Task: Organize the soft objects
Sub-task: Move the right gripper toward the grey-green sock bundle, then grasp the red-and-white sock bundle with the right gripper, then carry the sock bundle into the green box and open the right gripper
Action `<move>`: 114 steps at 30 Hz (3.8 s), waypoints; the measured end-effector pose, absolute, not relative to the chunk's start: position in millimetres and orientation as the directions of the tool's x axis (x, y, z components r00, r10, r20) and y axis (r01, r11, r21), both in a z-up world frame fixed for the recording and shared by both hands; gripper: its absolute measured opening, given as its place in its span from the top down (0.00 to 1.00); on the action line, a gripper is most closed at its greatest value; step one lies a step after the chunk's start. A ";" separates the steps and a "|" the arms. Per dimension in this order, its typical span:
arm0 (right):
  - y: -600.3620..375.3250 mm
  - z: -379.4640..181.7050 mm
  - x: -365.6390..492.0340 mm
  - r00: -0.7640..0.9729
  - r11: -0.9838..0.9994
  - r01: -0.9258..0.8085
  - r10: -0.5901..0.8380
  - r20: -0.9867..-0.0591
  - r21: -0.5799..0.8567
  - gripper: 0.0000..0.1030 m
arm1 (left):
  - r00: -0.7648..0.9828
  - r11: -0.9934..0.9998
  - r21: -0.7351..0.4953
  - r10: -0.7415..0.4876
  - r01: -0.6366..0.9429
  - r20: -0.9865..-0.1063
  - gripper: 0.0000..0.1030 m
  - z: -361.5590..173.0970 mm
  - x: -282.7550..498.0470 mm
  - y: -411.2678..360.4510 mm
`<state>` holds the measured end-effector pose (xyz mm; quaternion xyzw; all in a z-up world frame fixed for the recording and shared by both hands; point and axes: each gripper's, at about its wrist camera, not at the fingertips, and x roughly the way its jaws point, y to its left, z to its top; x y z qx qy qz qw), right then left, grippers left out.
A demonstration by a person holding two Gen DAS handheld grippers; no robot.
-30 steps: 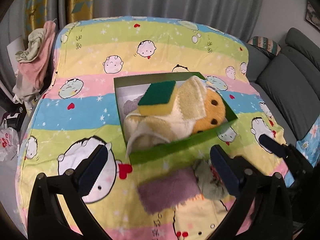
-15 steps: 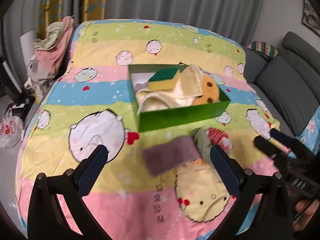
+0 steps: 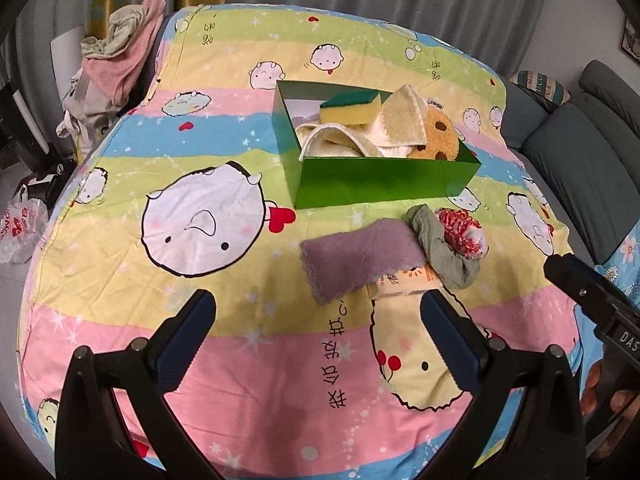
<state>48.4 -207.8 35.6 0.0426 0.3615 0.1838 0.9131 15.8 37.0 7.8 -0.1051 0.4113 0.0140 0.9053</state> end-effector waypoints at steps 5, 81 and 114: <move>-214.8 26.1 53.7 0.655 0.932 -0.284 0.362 -0.663 0.228 0.17 | 0.650 0.975 -0.196 -0.082 -0.105 -0.756 0.01 0.9 18.6 37.1; -184.9 31.5 89.3 0.594 0.747 -0.606 0.653 -0.470 0.273 0.60 | 0.641 0.884 -0.327 -0.468 0.334 -0.609 0.56 49.2 89.6 -59.9; -64.4 59.5 209.0 0.529 0.701 -0.690 0.660 -0.534 0.182 0.59 | 0.696 0.885 -0.448 -0.401 0.126 -0.596 0.56 65.4 198.9 59.7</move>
